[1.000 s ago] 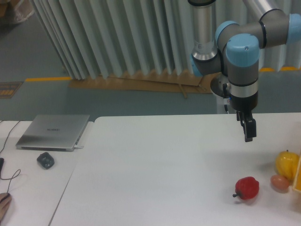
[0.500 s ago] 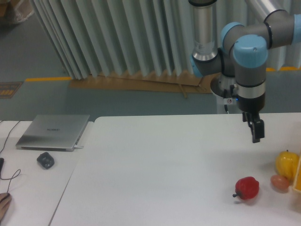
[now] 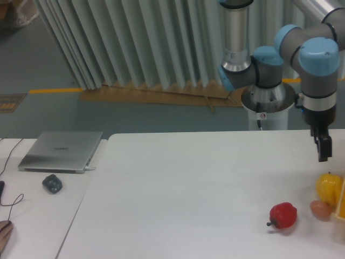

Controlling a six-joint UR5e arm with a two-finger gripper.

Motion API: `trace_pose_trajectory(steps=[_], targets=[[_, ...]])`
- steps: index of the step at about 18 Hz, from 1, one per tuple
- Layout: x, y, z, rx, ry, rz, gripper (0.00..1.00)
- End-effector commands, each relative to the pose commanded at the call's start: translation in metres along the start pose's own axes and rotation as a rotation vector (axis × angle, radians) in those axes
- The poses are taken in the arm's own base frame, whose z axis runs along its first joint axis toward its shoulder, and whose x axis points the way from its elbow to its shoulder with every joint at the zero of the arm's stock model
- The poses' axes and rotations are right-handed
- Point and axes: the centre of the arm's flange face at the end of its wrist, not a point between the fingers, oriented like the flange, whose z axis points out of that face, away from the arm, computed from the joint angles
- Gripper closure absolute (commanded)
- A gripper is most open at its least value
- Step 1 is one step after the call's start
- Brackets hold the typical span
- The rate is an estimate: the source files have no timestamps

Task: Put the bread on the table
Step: 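Raise the open gripper and move it away toward the yellow crate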

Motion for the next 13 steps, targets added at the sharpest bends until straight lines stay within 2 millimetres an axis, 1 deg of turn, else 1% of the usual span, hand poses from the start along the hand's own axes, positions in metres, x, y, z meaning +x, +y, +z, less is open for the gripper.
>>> trace_pose_trajectory(steps=[5, 8, 9, 11, 13], targets=[[0.002, 0.034, 0.021, -0.01, -0.009, -0.049, 0.0], [0.01, 0.066, 0.032, -0.006, 0.008, -0.026, 0.0], [0.013, 0.077, 0.033, -0.007, 0.009, -0.011, 0.0], [0.017, 0.092, 0.035, -0.005, 0.011, -0.003, 0.0], [0.019, 0.106, 0.043, -0.001, 0.02, -0.013, 0.0]])
